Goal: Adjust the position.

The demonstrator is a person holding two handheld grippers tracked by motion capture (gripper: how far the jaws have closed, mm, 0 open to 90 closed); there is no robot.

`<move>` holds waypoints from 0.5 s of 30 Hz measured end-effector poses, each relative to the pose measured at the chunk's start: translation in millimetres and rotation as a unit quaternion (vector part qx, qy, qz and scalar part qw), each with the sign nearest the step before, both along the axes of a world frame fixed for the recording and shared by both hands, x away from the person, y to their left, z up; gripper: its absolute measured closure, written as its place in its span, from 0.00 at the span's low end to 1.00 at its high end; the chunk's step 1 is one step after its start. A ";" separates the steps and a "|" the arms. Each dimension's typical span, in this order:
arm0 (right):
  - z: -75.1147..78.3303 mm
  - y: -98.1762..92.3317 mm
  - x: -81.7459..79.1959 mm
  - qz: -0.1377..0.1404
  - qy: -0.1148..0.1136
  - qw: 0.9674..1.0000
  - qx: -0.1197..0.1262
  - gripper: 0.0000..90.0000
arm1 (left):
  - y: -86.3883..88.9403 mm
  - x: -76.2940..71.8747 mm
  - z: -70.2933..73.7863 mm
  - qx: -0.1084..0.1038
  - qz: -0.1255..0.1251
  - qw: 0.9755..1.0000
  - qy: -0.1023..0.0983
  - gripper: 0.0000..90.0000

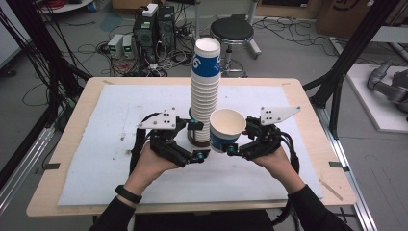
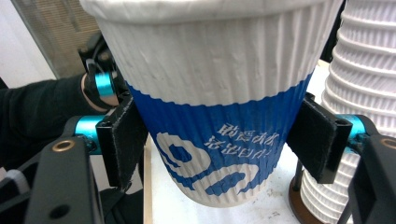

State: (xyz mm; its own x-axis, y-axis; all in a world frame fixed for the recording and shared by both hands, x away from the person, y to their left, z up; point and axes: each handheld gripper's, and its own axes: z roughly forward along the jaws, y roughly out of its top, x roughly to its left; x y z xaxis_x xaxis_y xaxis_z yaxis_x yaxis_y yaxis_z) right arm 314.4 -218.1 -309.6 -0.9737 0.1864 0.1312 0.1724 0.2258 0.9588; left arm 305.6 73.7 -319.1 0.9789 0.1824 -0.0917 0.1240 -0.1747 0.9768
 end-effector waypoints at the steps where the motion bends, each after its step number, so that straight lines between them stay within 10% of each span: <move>1: 0.7 -0.4 -0.4 0.000 0.003 1.000 0.001 0.29 | -1.5 0.3 -1.2 0.004 0.000 1.000 -0.002 0.13; 15: -0.7 4.7 -2.4 0.007 0.015 1.000 0.003 0.29 | -26.1 -0.2 -18.4 0.020 -0.005 1.000 0.009 0.13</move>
